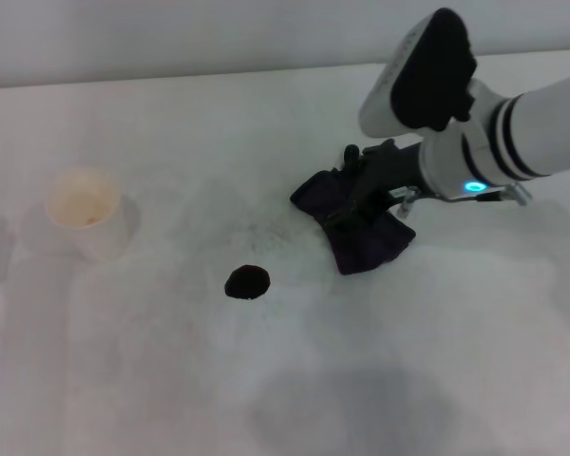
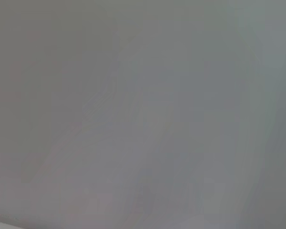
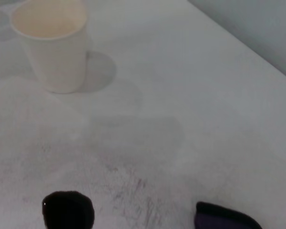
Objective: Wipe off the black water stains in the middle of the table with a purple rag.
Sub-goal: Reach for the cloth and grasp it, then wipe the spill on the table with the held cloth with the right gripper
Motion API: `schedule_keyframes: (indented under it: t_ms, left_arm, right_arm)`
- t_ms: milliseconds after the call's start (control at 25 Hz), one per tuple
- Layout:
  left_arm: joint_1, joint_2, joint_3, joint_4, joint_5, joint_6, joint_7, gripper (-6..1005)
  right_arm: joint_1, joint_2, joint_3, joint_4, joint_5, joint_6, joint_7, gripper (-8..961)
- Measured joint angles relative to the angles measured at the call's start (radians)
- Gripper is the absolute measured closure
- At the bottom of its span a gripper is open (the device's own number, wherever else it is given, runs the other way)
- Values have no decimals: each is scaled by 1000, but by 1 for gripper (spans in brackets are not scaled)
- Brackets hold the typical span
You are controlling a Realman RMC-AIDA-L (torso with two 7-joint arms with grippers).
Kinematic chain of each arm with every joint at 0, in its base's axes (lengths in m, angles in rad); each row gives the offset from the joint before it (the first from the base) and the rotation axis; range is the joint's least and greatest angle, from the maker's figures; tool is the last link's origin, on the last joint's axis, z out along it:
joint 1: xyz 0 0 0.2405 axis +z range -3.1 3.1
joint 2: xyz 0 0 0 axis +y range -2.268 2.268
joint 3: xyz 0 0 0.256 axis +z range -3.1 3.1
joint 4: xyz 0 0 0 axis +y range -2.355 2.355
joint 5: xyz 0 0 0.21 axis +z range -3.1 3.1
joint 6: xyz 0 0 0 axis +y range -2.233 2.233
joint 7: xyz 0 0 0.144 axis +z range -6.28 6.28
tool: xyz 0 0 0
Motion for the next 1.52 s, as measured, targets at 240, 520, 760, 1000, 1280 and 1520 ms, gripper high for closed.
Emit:
schedule_keyframes:
  t_ms: [240,520,760,1000,1280,1520]
  left_arm:
    - [-1,0,0,-1,0,-8,0,127]
    - [-6,3,-1,-11,-7,-27,-1,127]
    - [-15,3,-1,-19,-9,-28,2,127]
    - [-19,3,-1,-26,-9,-32,2,127]
    - [-25,3,-1,-31,-9,-45,1,126]
    - [-26,2,-1,-37,-9,-46,1,126]
  right_arm:
    - [26,0,-11,72,2,-60,1,251]
    - [60,1,-9,158,3,-106,3,253]
    - [67,1,-11,186,5,-132,3,256]
    - [76,1,-13,231,57,-160,3,416]
    - [96,-3,-10,293,100,-182,2,464]
    - [100,-4,-9,305,102,-188,2,504]
